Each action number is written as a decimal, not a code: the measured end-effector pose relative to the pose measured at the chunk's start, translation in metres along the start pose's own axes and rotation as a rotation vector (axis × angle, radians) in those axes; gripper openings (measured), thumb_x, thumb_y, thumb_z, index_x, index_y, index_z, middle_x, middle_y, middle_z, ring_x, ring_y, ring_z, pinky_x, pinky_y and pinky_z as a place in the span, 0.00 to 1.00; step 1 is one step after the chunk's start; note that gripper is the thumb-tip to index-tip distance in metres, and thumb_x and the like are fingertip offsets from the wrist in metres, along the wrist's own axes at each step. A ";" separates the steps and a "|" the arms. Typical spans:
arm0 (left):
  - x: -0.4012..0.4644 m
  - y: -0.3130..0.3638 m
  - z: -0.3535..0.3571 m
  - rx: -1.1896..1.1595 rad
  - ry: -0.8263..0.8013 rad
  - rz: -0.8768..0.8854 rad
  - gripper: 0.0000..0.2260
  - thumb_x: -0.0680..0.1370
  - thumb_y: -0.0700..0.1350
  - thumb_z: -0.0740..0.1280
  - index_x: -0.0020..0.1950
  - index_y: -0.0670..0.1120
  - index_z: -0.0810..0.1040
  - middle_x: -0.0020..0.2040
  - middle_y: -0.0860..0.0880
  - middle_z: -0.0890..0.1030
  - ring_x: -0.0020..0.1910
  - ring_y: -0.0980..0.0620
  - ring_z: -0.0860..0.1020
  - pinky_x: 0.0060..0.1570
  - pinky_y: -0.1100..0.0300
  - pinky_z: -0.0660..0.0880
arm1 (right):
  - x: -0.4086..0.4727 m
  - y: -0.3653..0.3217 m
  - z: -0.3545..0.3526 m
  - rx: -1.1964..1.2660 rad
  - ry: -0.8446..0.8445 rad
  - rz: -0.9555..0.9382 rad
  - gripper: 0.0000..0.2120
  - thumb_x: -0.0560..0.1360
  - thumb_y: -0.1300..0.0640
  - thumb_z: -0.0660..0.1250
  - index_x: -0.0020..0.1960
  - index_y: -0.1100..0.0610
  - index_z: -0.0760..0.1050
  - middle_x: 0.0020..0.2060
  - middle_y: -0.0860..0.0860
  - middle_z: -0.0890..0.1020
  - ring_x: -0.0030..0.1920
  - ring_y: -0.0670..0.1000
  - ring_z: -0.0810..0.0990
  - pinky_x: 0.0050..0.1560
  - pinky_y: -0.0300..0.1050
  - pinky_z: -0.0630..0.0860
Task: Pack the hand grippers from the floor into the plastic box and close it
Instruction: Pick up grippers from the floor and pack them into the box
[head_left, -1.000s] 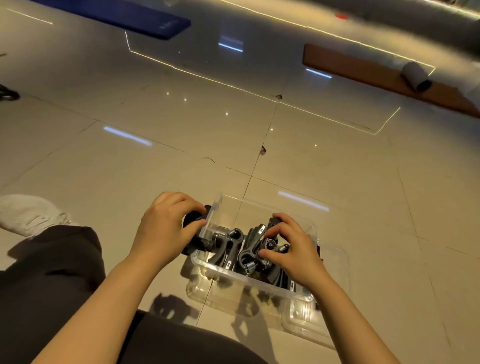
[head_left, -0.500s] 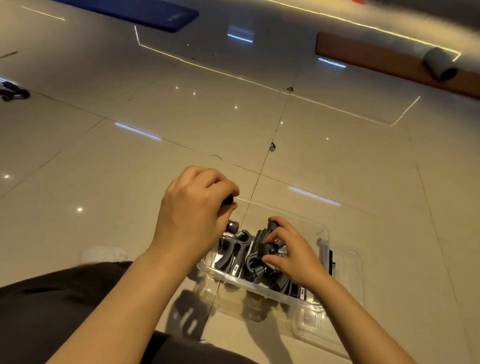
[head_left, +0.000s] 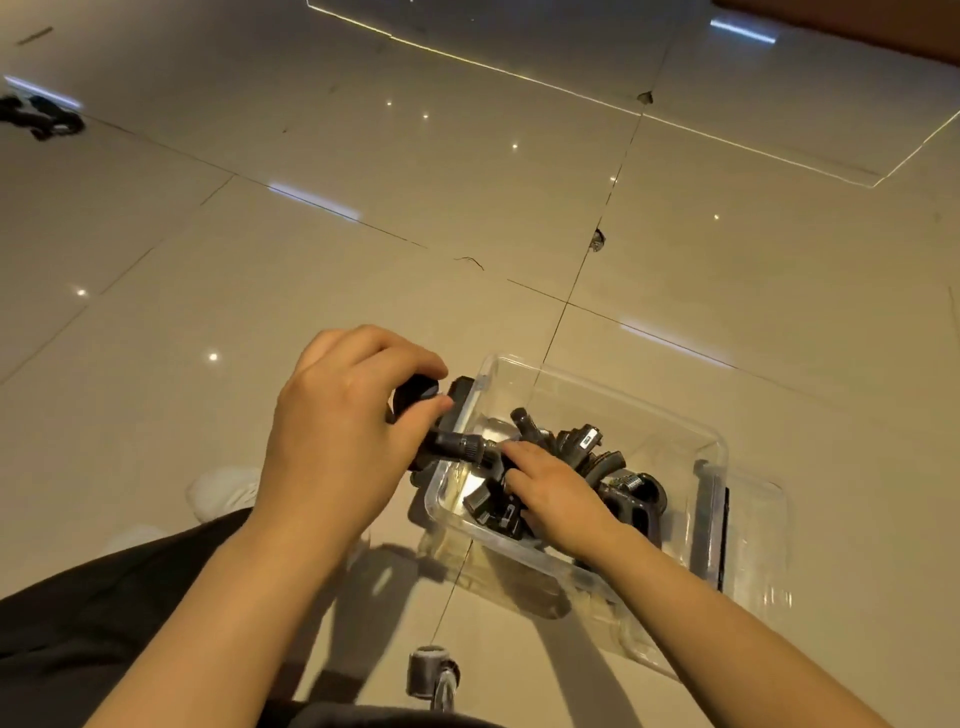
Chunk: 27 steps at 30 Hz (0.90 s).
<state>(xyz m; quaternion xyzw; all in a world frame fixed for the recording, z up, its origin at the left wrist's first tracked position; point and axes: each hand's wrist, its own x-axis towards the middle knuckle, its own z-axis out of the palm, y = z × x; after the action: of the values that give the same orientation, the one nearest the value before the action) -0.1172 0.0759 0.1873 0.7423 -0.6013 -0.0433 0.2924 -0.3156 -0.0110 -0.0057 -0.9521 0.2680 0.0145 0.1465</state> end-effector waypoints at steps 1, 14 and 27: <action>-0.002 -0.004 0.000 0.011 -0.004 -0.017 0.06 0.70 0.46 0.74 0.46 0.49 0.82 0.43 0.55 0.78 0.47 0.52 0.73 0.45 0.64 0.63 | 0.004 -0.002 0.010 0.006 -0.004 -0.033 0.13 0.59 0.73 0.71 0.42 0.65 0.76 0.61 0.65 0.76 0.59 0.65 0.76 0.51 0.59 0.79; -0.015 -0.025 0.002 0.013 0.061 -0.158 0.06 0.70 0.43 0.74 0.45 0.49 0.81 0.44 0.53 0.79 0.47 0.53 0.72 0.44 0.71 0.61 | 0.017 0.003 0.029 0.018 -0.103 -0.249 0.16 0.67 0.71 0.66 0.52 0.58 0.76 0.65 0.58 0.74 0.61 0.62 0.72 0.54 0.55 0.77; -0.034 -0.023 0.010 0.004 0.024 -0.147 0.07 0.69 0.44 0.75 0.46 0.49 0.82 0.43 0.55 0.77 0.47 0.55 0.70 0.44 0.73 0.63 | 0.024 0.049 0.010 0.011 -0.150 0.043 0.34 0.68 0.54 0.74 0.71 0.53 0.65 0.70 0.56 0.68 0.69 0.59 0.67 0.67 0.57 0.68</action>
<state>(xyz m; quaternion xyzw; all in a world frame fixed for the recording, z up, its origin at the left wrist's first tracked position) -0.1107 0.1057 0.1579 0.7854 -0.5419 -0.0547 0.2942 -0.3195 -0.0604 -0.0311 -0.9415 0.2768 0.0876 0.1710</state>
